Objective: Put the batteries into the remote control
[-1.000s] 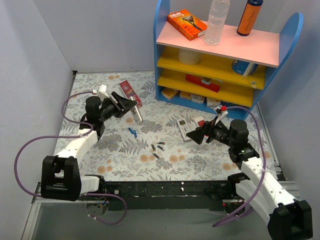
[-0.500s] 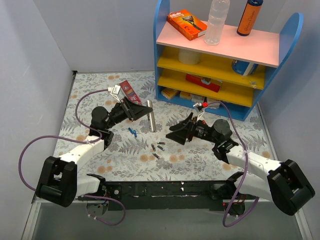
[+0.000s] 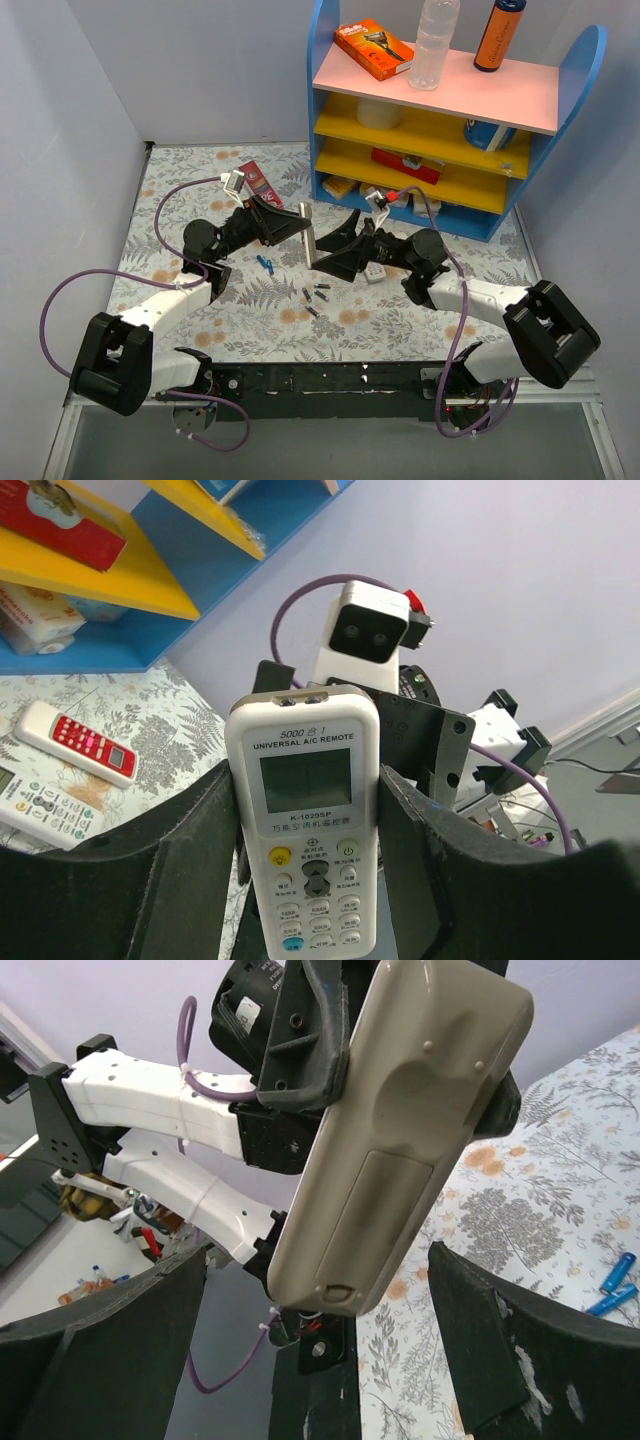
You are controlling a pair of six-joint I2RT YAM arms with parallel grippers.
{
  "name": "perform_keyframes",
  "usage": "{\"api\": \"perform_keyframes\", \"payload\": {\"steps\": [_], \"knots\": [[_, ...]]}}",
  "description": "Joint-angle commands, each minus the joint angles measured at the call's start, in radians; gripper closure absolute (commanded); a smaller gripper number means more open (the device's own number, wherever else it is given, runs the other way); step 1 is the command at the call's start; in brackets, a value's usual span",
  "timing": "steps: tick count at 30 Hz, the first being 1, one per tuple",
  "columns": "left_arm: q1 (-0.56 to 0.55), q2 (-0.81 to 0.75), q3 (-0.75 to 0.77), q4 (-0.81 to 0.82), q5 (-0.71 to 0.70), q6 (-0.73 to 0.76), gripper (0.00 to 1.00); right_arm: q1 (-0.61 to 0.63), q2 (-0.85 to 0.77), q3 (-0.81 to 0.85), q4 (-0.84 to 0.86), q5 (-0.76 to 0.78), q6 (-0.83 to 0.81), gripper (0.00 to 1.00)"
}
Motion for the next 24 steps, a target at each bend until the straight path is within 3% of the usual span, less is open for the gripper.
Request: {"api": "perform_keyframes", "payload": {"steps": [1, 6, 10, 15, 19, 20, 21, 22, 24], "knots": [[-0.015, -0.028, -0.003, 0.071, 0.023, -0.014, 1.0, 0.024, 0.052, 0.07, 0.152, -0.039, 0.025, 0.02], [-0.032, -0.021, -0.018, 0.111, 0.021, -0.023, 1.0, 0.034, 0.126, 0.097, 0.263, -0.081, 0.079, 0.04], [-0.04, -0.02, -0.023, 0.13, 0.021, -0.023, 1.0, 0.037, 0.167, 0.111, 0.335, -0.102, 0.12, 0.17], [-0.041, -0.018, -0.021, 0.108, 0.02, -0.005, 0.99, 0.039, 0.172, 0.107, 0.361, -0.121, 0.133, 0.56], [-0.041, -0.04, -0.014, 0.003, 0.02, 0.041, 0.62, 0.039, 0.146, 0.093, 0.296, -0.119, 0.072, 0.85], [-0.041, -0.047, -0.008, -0.025, 0.018, 0.055, 0.58, 0.037, 0.129, 0.088, 0.239, -0.113, 0.054, 0.93], [-0.041, -0.058, -0.003, -0.054, 0.012, 0.09, 0.53, 0.037, 0.117, 0.085, 0.21, -0.11, 0.033, 0.97], [-0.041, -0.082, 0.003, -0.129, 0.009, 0.111, 0.36, 0.037, 0.106, 0.084, 0.165, -0.107, 0.012, 0.99], [-0.04, -0.112, 0.038, -0.238, -0.018, 0.205, 0.19, 0.039, 0.058, 0.085, 0.0, -0.076, -0.085, 0.99]]}}
